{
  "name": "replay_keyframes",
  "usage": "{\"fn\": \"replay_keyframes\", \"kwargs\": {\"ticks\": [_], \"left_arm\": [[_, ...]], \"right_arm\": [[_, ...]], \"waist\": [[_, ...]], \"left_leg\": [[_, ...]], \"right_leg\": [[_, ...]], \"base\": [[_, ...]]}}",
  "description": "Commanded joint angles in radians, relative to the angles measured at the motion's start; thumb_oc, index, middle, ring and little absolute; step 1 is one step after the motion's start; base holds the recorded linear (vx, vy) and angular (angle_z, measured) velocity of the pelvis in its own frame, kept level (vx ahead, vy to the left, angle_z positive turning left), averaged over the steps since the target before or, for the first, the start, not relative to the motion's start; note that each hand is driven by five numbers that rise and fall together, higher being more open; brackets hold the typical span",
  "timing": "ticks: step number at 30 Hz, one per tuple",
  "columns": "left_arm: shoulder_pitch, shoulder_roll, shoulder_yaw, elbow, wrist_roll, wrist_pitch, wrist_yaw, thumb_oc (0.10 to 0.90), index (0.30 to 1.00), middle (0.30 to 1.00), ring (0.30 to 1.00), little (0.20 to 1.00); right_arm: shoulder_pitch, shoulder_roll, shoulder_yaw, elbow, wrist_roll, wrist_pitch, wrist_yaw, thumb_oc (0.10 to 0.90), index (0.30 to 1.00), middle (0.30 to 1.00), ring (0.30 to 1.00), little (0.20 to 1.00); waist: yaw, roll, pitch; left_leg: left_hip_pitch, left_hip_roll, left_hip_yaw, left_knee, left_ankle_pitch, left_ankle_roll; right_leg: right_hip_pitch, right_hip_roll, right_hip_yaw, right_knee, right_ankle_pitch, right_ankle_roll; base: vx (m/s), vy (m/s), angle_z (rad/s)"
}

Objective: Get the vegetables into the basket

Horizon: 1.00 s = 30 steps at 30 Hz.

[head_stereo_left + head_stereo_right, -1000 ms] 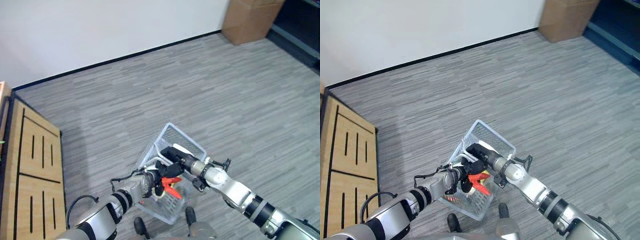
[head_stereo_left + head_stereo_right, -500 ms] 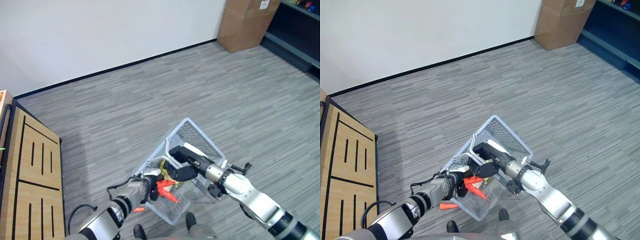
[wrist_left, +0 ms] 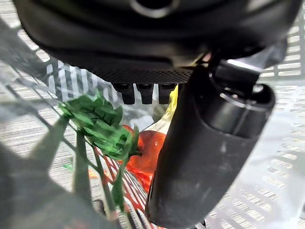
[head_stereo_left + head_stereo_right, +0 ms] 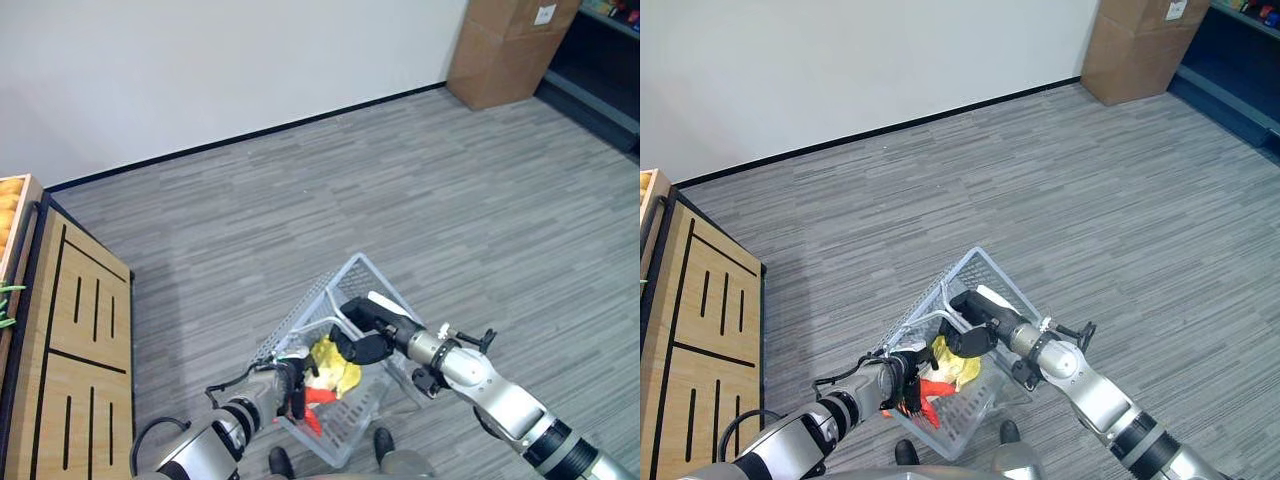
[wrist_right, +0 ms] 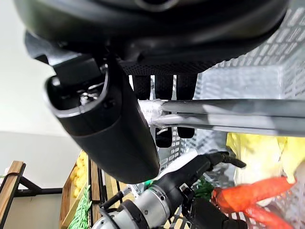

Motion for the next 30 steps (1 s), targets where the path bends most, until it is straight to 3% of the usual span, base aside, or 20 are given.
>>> {"fn": "replay_keyframes", "kwargs": {"ticks": [1, 5, 11, 16, 22, 30], "left_arm": [[-0.064, 0.040, -0.005, 0.010, 0.003, -0.053, 0.006, 0.900, 1.000, 1.000, 1.000, 1.000], [-0.048, 0.048, -0.021, -0.060, -0.036, -0.059, 0.015, 0.900, 1.000, 1.000, 1.000, 1.000], [-0.004, 0.056, 0.003, -0.177, -0.232, -0.060, 0.050, 0.900, 1.000, 1.000, 1.000, 1.000], [-0.025, 0.081, -0.001, -0.214, -0.264, -0.065, 0.063, 0.900, 1.000, 1.000, 1.000, 1.000], [0.074, 0.201, 0.074, -0.372, -0.322, -0.087, 0.039, 0.900, 1.000, 1.000, 1.000, 1.000], [0.137, 0.266, 0.136, -0.438, -0.396, -0.090, 0.012, 0.900, 1.000, 1.000, 1.000, 1.000]], "right_arm": [[-0.095, 0.067, -0.049, -0.002, -0.071, -0.133, -0.047, 0.400, 0.300, 0.300, 0.300, 0.300], [-0.085, 0.101, -0.045, 0.125, -0.165, -0.131, -0.090, 0.400, 0.300, 0.300, 0.300, 0.300], [-0.075, 0.147, -0.061, 0.344, -0.309, -0.106, -0.167, 0.400, 0.300, 0.300, 0.300, 0.300], [-0.095, 0.189, -0.050, 0.506, -0.342, -0.100, -0.207, 0.400, 0.300, 0.300, 0.300, 0.300], [-0.098, 0.186, -0.113, 0.688, -0.348, -0.080, -0.227, 0.400, 0.300, 0.300, 0.300, 0.300], [-0.118, 0.195, -0.164, 0.904, -0.347, -0.070, -0.257, 0.400, 0.300, 0.300, 0.300, 0.300]], "waist": [[0.047, -0.017, -0.050], [0.061, -0.012, -0.053], [0.083, -0.010, -0.056], [0.084, -0.009, -0.060], [0.114, -0.006, -0.063], [0.132, -0.005, -0.067]], "left_leg": [[0.053, 0.013, -0.013, 0.013, -0.066, -0.038], [0.051, 0.008, -0.026, 0.014, -0.066, -0.036], [0.044, 0.002, -0.050, 0.014, -0.063, -0.032], [0.047, 0.001, -0.054, 0.012, -0.064, -0.031], [0.052, -0.004, -0.066, 0.015, -0.067, -0.029], [0.052, -0.009, -0.076, 0.017, -0.067, -0.027]], "right_leg": [[-0.025, -0.040, -0.009, 0.045, -0.048, 0.052], [-0.019, -0.043, -0.022, 0.045, -0.048, 0.052], [-0.008, -0.049, -0.041, 0.039, -0.048, 0.052], [-0.003, -0.049, -0.044, 0.035, -0.047, 0.054], [0.012, -0.054, -0.058, 0.034, -0.051, 0.053], [0.018, -0.058, -0.068, 0.033, -0.050, 0.054]], "base": [[-0.02, -0.003, 0.07], [0.00, -0.001, 0.15], [0.00, -0.006, 0.12], [0.01, 0.001, 0.10], [0.01, 0.002, 0.04], [0.00, 0.003, 0.03]]}}
